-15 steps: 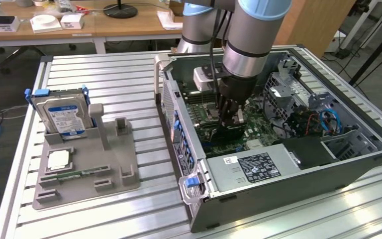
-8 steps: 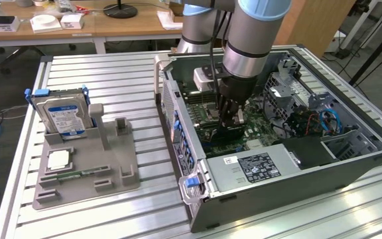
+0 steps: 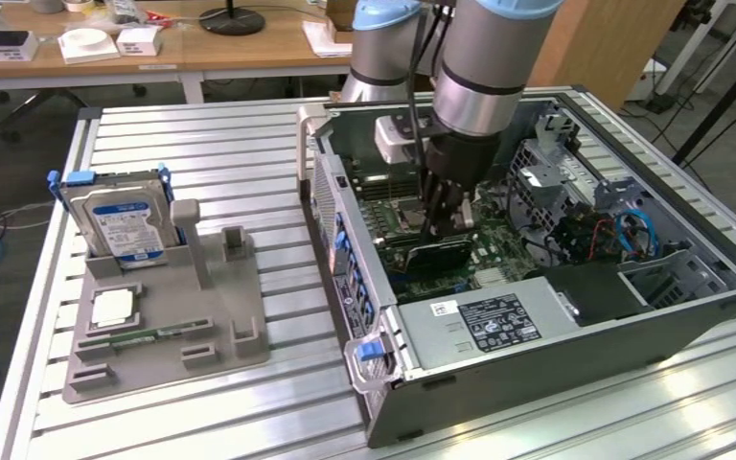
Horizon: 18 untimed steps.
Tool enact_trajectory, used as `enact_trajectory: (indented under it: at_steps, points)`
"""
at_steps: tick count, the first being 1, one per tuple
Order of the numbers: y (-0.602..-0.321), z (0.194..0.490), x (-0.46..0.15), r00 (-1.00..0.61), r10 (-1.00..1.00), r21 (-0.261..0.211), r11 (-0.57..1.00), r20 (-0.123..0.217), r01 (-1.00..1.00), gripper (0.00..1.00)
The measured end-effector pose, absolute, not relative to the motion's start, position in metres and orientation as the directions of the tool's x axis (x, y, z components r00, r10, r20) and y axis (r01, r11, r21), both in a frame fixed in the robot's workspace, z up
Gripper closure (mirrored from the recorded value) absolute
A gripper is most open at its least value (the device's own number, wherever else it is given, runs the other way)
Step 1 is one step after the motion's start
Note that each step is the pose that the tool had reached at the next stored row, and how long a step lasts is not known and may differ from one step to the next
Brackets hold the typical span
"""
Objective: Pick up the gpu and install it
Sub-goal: 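Press down on the gpu until it lock into place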
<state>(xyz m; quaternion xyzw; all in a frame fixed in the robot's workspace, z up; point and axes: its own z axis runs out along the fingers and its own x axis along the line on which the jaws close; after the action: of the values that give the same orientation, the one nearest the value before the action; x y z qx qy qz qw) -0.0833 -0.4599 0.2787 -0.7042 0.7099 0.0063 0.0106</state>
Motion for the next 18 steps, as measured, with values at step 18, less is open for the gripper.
enact_trajectory:
  at_steps: [18]
  points:
    - [-0.46, 0.301, -0.123, -0.008, -1.0, -0.008, 0.008, -0.024, -1.0, 0.89]
